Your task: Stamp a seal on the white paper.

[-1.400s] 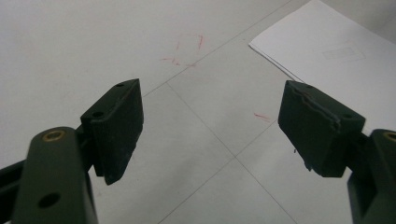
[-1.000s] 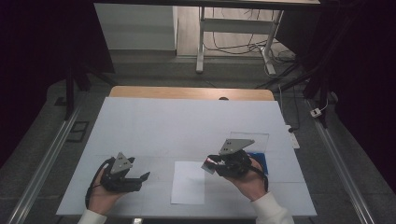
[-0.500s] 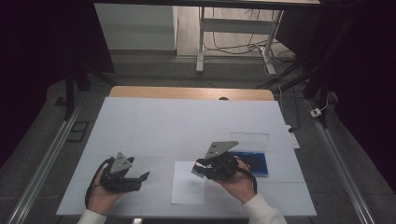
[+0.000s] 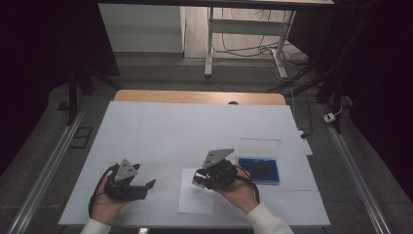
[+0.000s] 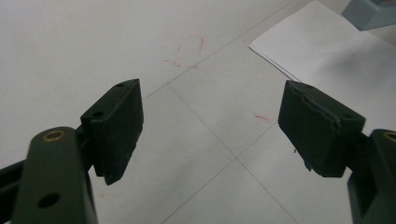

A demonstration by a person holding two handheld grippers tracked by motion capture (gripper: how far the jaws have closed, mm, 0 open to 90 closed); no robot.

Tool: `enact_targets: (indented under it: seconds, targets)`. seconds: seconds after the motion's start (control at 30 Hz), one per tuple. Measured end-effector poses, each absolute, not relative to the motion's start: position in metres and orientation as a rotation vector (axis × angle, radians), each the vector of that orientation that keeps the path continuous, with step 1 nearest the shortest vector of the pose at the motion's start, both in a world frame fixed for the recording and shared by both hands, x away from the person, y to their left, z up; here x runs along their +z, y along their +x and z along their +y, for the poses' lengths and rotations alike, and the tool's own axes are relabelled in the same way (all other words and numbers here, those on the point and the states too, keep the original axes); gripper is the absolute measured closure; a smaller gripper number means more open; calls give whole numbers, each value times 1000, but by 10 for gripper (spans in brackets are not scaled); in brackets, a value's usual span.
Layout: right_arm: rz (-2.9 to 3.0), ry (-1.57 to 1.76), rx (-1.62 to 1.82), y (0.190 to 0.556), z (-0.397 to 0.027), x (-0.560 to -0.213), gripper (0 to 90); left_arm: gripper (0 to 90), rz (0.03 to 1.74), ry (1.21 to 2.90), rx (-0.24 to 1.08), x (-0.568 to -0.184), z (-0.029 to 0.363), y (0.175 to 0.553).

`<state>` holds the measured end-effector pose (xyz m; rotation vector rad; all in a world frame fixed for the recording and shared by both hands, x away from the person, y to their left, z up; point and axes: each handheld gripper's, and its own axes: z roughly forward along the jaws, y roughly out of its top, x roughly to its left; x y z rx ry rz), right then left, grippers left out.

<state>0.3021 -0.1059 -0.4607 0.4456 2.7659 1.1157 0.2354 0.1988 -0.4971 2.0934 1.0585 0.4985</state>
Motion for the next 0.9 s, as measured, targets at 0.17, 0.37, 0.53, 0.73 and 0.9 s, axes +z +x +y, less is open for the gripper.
enact_targets:
  seconds: [0.17,0.37,0.53,0.73,0.9]
  targets:
    - [2782,446,1080,303,-99,-468,700,230,1058,2094,498,-497,199,235]
    - [2796,462,1048,306,-96,-475,700,230,1058,2098,498,-498,199,236]
    - [2797,470,1042,308,-96,-479,700,230,1061,2094,496,-498,199,236]
    - [2809,466,1017,309,-93,-483,700,231,1060,2096,498,-498,199,236]
    - [2808,468,1019,309,-92,-486,700,230,1060,2098,496,-498,200,236]
